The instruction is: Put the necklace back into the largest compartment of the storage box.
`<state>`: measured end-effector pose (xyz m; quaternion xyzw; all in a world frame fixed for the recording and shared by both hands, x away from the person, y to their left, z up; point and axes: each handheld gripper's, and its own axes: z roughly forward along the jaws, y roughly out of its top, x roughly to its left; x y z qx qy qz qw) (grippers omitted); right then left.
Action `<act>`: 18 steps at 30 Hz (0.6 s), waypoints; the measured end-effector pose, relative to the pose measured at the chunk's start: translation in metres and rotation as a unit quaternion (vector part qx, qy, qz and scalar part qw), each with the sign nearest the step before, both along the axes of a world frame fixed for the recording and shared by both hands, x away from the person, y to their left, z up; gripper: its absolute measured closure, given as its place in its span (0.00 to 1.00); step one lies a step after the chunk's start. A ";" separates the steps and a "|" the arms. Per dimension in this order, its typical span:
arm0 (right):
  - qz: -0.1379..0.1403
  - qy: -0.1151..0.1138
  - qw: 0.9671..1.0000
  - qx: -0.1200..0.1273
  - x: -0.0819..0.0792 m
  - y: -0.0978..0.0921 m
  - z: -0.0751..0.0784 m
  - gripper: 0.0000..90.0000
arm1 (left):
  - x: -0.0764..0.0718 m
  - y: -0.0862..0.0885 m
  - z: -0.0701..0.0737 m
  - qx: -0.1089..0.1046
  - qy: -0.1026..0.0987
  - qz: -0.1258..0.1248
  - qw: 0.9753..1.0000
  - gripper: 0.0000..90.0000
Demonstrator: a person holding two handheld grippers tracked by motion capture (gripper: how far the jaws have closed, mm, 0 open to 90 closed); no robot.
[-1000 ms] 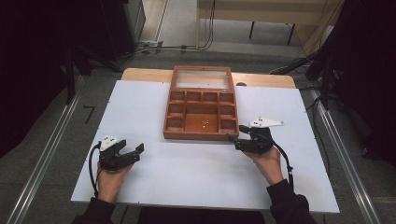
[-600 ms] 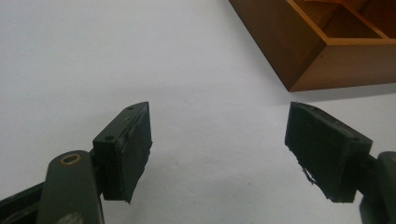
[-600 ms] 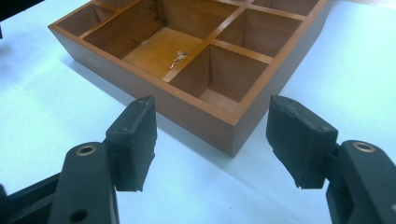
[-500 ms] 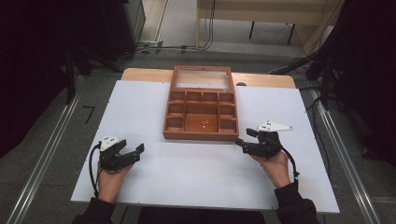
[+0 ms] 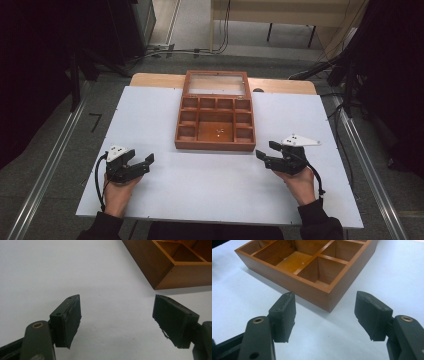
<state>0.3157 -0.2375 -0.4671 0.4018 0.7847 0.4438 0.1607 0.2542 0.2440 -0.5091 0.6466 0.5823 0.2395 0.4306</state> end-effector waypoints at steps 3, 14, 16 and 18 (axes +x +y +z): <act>-0.003 -0.002 1.000 0.001 -0.003 -0.004 0.000 0.36 | 0.000 0.000 0.000 0.000 0.000 0.000 1.000 0.26; -0.015 -0.011 1.000 0.009 -0.014 -0.017 -0.001 0.36 | 0.000 0.000 0.000 0.000 -0.001 0.000 1.000 0.26; -0.018 -0.011 1.000 0.010 -0.015 -0.019 -0.001 0.36 | 0.000 0.000 0.000 0.000 -0.001 0.000 1.000 0.26; -0.021 -0.011 1.000 0.010 -0.016 -0.021 -0.003 0.36 | 0.000 0.000 0.001 0.000 -0.001 0.000 1.000 0.26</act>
